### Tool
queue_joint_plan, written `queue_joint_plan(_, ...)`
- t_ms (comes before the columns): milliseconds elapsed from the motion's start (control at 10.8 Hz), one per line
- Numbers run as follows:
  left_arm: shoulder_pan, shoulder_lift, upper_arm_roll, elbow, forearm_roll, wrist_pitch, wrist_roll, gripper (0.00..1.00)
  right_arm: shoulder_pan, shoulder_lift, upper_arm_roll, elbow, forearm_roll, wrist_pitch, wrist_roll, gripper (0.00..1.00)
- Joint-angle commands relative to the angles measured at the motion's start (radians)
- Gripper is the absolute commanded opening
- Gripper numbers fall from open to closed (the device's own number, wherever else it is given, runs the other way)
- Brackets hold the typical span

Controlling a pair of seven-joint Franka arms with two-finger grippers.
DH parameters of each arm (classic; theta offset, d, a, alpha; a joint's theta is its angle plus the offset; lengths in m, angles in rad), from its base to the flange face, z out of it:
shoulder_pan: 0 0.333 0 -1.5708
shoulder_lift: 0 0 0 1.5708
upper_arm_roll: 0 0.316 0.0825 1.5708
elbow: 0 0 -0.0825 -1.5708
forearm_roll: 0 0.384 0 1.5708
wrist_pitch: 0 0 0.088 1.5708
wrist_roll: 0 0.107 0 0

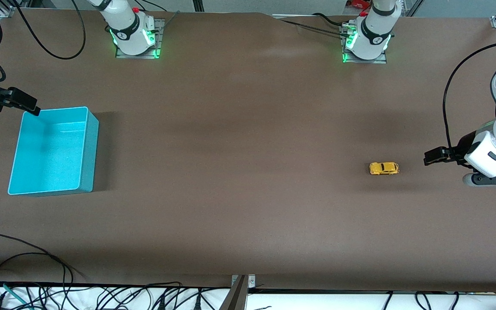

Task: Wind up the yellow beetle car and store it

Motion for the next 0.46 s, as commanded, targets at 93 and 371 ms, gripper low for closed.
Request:
queue_joint_plan(93, 0.005, -0.015, -0.001, 0.005, -0.013, -0.023, 0.035, 1.0, -0.003, 0.003, 0.002, 0.021, 0.003, -0.015, -0.006, 1.0)
queue_joint_plan(371, 0.005, -0.015, -0.001, 0.003, -0.015, -0.023, 0.033, 1.0, -0.003, 0.003, 0.002, 0.021, 0.006, -0.015, 0.004, 1.0)
